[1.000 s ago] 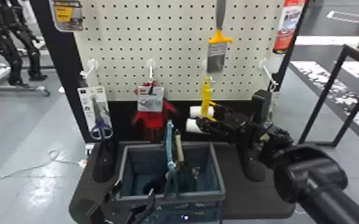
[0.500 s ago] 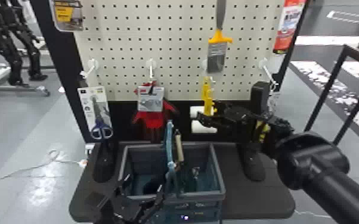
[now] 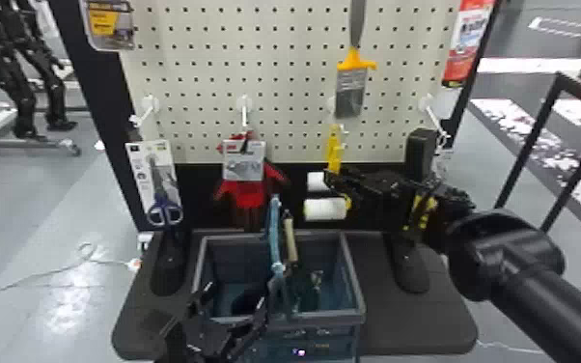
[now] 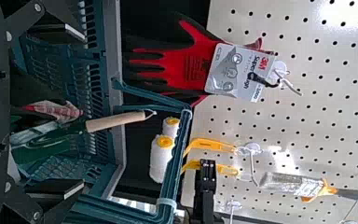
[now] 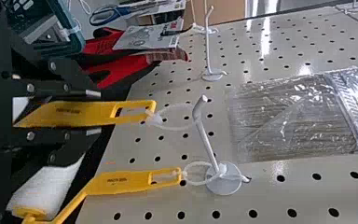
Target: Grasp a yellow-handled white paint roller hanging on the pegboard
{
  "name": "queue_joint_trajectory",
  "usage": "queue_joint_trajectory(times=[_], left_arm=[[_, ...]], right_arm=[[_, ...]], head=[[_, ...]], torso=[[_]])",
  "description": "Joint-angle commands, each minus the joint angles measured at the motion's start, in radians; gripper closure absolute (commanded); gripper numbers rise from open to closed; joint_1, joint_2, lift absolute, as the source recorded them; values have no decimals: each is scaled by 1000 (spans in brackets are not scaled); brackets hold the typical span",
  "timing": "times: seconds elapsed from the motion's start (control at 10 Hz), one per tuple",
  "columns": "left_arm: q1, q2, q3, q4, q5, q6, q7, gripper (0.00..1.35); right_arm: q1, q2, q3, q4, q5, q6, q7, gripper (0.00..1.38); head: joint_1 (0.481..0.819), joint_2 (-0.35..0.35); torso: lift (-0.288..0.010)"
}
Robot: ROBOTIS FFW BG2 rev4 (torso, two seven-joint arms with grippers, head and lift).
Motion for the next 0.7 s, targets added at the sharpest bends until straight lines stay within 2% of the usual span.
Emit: queue_joint_trajectory(times=[0.0, 0.6], left_arm=[[0, 0, 1, 0, 0, -3, -2, 205], [0, -3, 2, 0, -1, -6, -2, 211]], right_arm=[[0, 0, 0, 2, 0, 1, 0, 1285], [0, 1, 0, 5, -11, 1, 0, 1285]], head=[[549, 0], [549, 0]], torso=[[-100], [-100]])
